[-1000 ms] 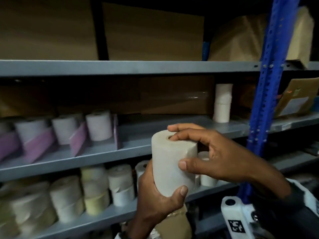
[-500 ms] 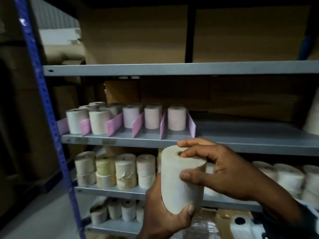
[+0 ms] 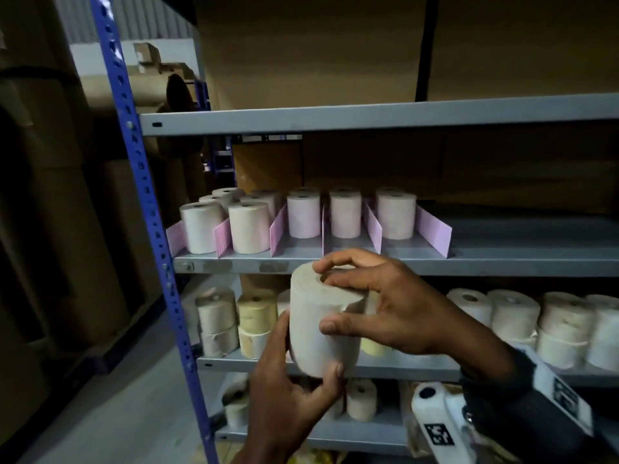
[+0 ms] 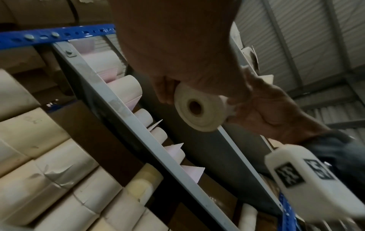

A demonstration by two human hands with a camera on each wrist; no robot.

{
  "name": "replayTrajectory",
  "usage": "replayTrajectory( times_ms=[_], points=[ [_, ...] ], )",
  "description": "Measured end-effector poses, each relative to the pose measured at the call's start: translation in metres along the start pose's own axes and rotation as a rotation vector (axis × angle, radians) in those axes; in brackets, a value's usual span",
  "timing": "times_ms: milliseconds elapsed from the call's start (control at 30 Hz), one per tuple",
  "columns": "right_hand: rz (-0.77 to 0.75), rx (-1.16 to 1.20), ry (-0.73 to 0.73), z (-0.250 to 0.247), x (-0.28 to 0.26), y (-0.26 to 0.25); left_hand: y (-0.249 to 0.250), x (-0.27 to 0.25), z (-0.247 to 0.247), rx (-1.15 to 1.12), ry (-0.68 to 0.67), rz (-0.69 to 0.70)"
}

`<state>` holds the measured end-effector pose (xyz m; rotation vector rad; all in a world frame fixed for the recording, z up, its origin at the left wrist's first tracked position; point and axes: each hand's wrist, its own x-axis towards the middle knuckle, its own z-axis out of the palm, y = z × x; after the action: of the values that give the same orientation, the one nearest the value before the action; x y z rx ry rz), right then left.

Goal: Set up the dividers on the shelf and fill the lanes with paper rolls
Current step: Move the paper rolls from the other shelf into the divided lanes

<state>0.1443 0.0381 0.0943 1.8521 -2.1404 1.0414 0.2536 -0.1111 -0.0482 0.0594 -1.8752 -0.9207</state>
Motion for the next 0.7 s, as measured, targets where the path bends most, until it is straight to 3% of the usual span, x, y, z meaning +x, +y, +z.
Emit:
replayTrajectory(
  times_ms=[100, 167, 300, 433, 700],
  points=[
    [0.055, -0.029, 0.076, 0.017, 0.027, 0.003, -0.014, 0.003, -0.005, 0.144, 0.114, 0.025],
    [0.095, -0.058, 0.115, 0.025, 0.044, 0.007, -0.020, 0.004, -0.004, 0.222, 0.117, 0.092],
    [0.153, -0.190, 0.121, 0.033, 0.080, 0.021, -0.038, 0.012, 0.001, 0.390, -0.058, 0.159],
    [0.185, -0.208, 0.140, 0.041, 0.112, 0.043, -0.061, 0.028, 0.012, 0.523, -0.201, 0.142],
    [0.213, -0.298, 0.146, 0.047, 0.156, 0.092, -0.095, 0.068, 0.040, 0.555, -0.236, 0.067]
  ],
)
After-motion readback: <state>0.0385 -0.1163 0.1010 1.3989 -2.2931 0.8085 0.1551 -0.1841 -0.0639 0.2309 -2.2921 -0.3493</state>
